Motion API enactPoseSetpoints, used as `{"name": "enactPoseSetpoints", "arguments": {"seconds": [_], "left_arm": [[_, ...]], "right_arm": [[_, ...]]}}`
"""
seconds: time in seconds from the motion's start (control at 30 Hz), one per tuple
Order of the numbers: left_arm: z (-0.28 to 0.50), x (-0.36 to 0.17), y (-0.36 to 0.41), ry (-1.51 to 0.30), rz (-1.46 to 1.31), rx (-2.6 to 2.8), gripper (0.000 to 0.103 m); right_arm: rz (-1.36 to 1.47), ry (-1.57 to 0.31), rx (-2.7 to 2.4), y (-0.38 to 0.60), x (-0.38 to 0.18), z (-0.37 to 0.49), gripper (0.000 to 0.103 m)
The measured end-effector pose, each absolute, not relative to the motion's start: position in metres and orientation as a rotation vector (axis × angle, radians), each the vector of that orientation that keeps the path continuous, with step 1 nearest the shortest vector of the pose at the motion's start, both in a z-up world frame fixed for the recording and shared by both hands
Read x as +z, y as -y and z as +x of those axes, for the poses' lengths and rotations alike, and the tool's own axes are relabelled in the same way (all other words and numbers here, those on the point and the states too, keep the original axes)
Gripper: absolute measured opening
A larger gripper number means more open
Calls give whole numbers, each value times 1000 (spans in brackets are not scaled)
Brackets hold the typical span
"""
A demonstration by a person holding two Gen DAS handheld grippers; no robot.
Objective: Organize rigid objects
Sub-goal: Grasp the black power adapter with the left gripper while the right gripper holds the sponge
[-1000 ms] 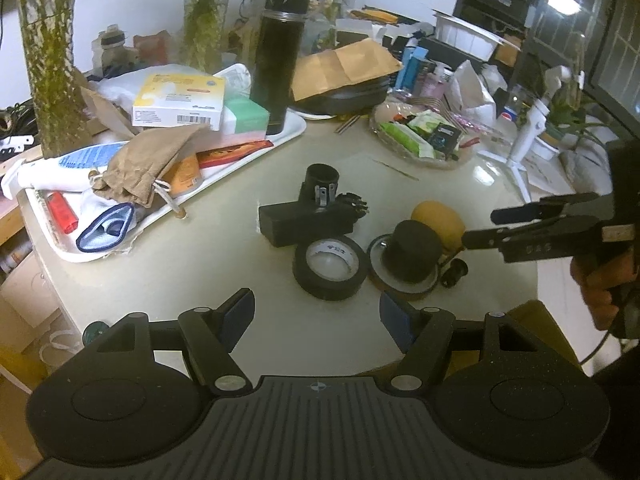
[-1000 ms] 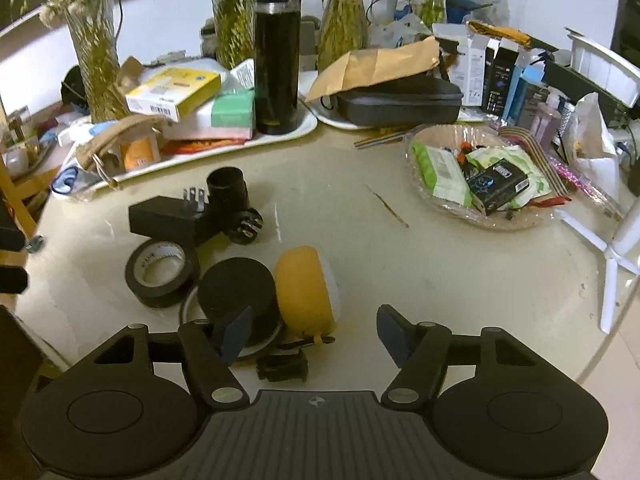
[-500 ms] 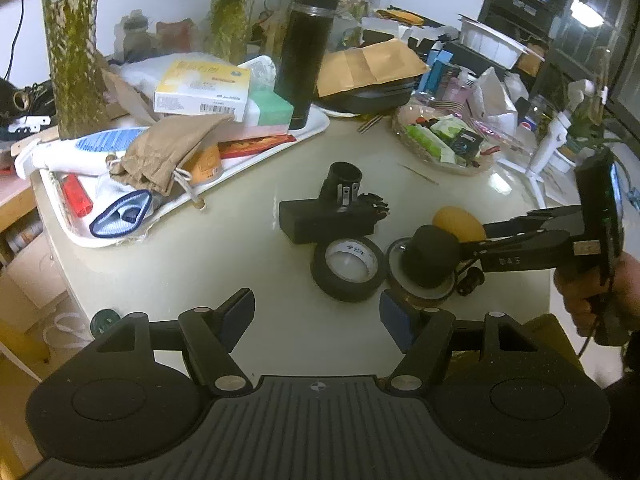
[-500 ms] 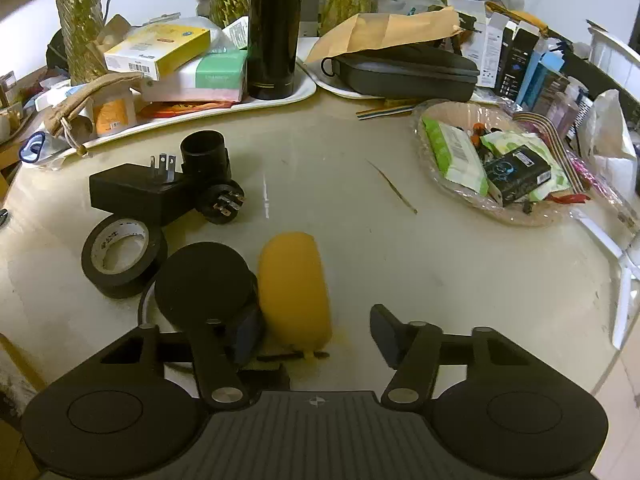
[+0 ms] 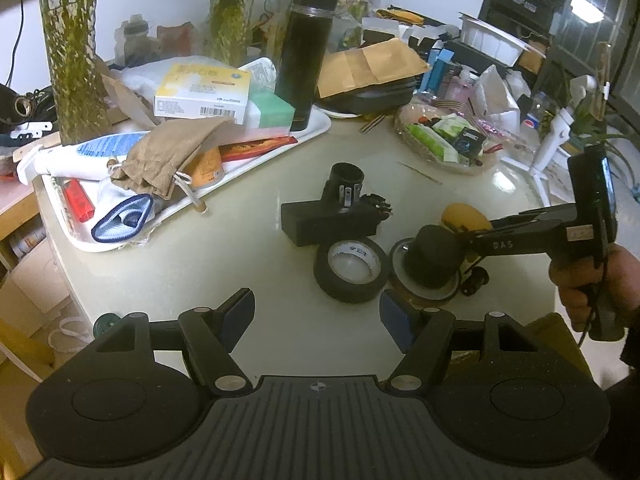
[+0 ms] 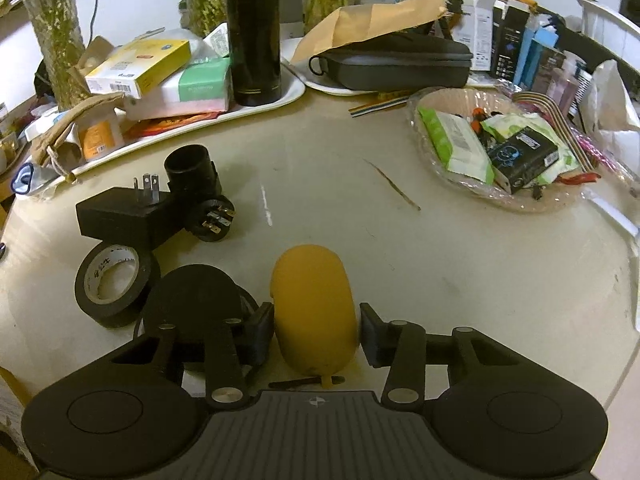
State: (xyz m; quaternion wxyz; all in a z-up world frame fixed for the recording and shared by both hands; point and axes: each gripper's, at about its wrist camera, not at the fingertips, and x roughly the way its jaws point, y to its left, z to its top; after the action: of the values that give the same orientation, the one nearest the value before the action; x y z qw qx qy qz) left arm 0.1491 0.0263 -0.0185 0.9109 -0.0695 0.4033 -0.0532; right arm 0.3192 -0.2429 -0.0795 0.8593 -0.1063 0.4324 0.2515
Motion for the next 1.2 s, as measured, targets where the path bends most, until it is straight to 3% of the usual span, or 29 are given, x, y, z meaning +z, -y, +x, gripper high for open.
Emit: {"name": "enactPoseSetpoints", "arguments": {"seconds": [0.93, 1.07, 1.2], "left_arm": [[182, 24, -3, -809, -63, -98, 69], [190, 19, -2, -823, -55, -93, 83], [199, 10, -5, -854, -62, -90, 84]], "right_arm": [[-108, -780, 495, 305, 26, 265, 47], [-100, -772, 495, 310, 31, 257, 47], [-86, -769, 493, 315, 30, 248, 47]]}}
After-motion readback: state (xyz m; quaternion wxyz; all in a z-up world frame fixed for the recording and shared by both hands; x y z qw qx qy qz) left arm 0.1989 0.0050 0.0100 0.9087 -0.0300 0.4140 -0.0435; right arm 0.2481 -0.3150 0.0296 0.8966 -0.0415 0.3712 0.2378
